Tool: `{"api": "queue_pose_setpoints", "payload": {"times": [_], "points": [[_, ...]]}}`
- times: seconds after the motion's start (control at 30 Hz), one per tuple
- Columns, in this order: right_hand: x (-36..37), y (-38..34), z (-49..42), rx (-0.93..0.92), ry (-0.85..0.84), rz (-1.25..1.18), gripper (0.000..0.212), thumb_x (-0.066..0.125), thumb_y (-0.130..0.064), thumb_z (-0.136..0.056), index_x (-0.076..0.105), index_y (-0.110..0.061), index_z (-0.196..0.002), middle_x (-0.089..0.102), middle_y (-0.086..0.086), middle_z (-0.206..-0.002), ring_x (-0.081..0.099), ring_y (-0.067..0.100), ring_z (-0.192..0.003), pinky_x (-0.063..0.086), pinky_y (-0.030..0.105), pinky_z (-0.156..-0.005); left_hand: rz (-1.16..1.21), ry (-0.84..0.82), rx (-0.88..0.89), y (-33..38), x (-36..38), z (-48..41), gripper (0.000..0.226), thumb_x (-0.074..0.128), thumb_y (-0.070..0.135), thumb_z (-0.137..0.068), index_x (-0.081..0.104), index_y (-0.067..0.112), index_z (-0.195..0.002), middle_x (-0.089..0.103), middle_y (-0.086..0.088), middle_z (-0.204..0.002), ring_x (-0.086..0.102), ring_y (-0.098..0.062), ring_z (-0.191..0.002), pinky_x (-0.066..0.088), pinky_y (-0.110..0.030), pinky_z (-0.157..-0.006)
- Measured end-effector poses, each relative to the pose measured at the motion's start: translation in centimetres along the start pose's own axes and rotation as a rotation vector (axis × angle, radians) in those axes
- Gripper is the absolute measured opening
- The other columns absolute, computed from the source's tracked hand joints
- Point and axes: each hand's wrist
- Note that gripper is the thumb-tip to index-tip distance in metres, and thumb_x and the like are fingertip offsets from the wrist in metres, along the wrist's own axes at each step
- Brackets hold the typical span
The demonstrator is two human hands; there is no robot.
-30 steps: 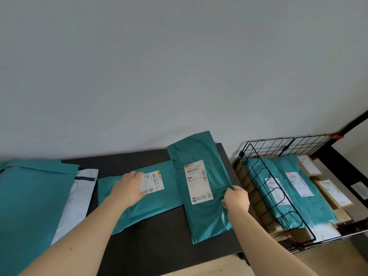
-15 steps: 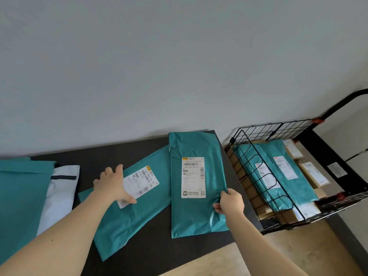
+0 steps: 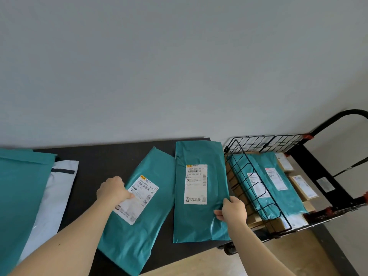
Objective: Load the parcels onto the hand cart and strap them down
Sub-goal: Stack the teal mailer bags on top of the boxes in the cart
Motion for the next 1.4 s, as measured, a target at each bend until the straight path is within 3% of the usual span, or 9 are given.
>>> {"api": "queue_pose_setpoints", "payload": {"times": [0.13, 0.33, 0.53, 0.6, 0.7, 0.93, 1.07, 1.27, 1.4], "points": [[-1.9, -0.8, -0.2, -0.029, 0.015, -0.023, 0.015, 0.037, -0.013, -0.100, 0.051, -0.017, -0.098, 0.059, -0.001, -0.078, 0.060, 0.015, -0.053, 0.057, 0.029, -0.064, 0.026, 0.022, -0.021, 0.7, 2.0, 0.3, 0.032, 0.067, 0.040, -0.080, 0.069, 0.016, -0.100, 0.060, -0.010, -0.113, 0.057, -0.028, -0.101, 0.050, -0.038, -0.086], [-3.7, 0.3, -0.8, 0.002, 0.024, -0.114, 0.014, 0.037, -0.013, -0.100, 0.050, -0.019, -0.098, 0.057, -0.004, -0.075, 0.060, 0.016, -0.053, 0.057, 0.030, -0.067, 0.144, 0.026, -0.095, 1.3, 4.2, 1.9, 0.065, 0.071, 0.059, -0.068, 0.060, 0.006, -0.104, 0.064, -0.011, -0.105, 0.063, -0.027, -0.090, 0.051, -0.040, -0.071], [-4.5, 2.0, -1.4, 0.054, 0.001, -0.200, 0.017, 0.037, -0.013, -0.100, 0.050, -0.018, -0.090, 0.056, -0.004, -0.072, 0.060, 0.018, -0.056, 0.057, 0.041, -0.081, 0.249, 0.055, -0.076, 3.5, 4.6, 3.4, 0.030, 0.059, 0.029, -0.090, 0.068, 0.000, -0.090, 0.067, -0.022, -0.097, 0.063, -0.035, -0.085, 0.051, -0.042, -0.075], [-4.8, 2.3, -1.5, 0.040, 0.002, -0.222, 0.017, 0.038, -0.014, -0.100, 0.052, -0.018, -0.092, 0.057, -0.004, -0.075, 0.059, 0.017, -0.056, 0.057, 0.040, -0.080, 0.362, 0.133, -0.097, 4.5, 4.4, 3.8, 0.029, 0.053, 0.021, -0.093, 0.059, 0.002, -0.071, 0.062, -0.022, -0.079, 0.060, -0.034, -0.069, 0.047, -0.041, -0.061], [-5.7, 2.8, -1.8, 0.026, 0.003, -0.266, 0.015, 0.038, -0.014, -0.101, 0.052, -0.019, -0.097, 0.056, -0.006, -0.078, 0.059, 0.016, -0.057, 0.057, 0.041, -0.082, 0.563, 0.219, -0.134, 6.0, 4.0, 4.3, 0.022, 0.048, 0.021, -0.096, 0.053, 0.003, -0.083, 0.061, -0.024, -0.084, 0.042, -0.019, -0.051, 0.029, -0.029, -0.045], [-10.7, 2.6, -3.9, -0.033, 0.037, -0.381, 0.022, 0.038, -0.013, -0.101, 0.055, -0.013, -0.115, 0.055, -0.008, -0.080, 0.058, 0.015, -0.058, 0.056, 0.035, -0.074, 0.901, 0.319, 0.162, 13.7, 2.7, 9.7, 0.019, 0.054, 0.013, -0.091, 0.057, 0.013, -0.110, 0.063, -0.001, -0.097, 0.060, -0.015, -0.078, 0.046, -0.029, -0.064], [-14.7, 2.1, -5.8, -0.094, 0.097, -0.452, 0.030, 0.039, -0.014, -0.100, 0.055, -0.012, -0.126, 0.055, -0.006, -0.077, 0.058, 0.014, -0.059, 0.055, 0.037, -0.077, 1.080, 0.270, 0.259, 19.7, 2.5, 13.0, 0.020, 0.047, 0.004, -0.094, 0.063, 0.014, -0.096, 0.064, 0.004, -0.083, 0.060, -0.012, -0.076, 0.047, -0.023, -0.060], [-22.9, 1.7, -10.9, -0.181, 0.166, -0.453, 0.021, 0.038, -0.014, -0.100, 0.052, -0.023, -0.087, 0.056, -0.006, -0.076, 0.060, 0.013, -0.058, 0.055, 0.038, -0.078, 1.173, 0.264, 0.298, 29.9, 4.1, 15.7, 0.018, 0.046, 0.002, -0.093, 0.061, 0.012, -0.097, 0.062, -0.002, -0.089, 0.056, -0.009, -0.070, 0.042, -0.021, -0.058], [-28.6, 2.4, -15.3, -0.193, 0.223, -0.423, 0.021, 0.038, -0.018, -0.100, 0.058, -0.019, -0.092, 0.064, 0.004, -0.087, 0.062, 0.014, -0.061, 0.055, 0.039, -0.081, 1.196, 0.230, 0.258, 37.2, 7.3, 16.7, 0.025, 0.044, 0.000, -0.094, 0.060, 0.007, -0.111, 0.062, -0.010, -0.103, 0.058, -0.021, -0.083, 0.044, -0.024, -0.058]]}}
Point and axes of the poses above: each hand's wrist, its own z-axis away from the middle knuckle, its own x-axis out of the palm, y = z × x
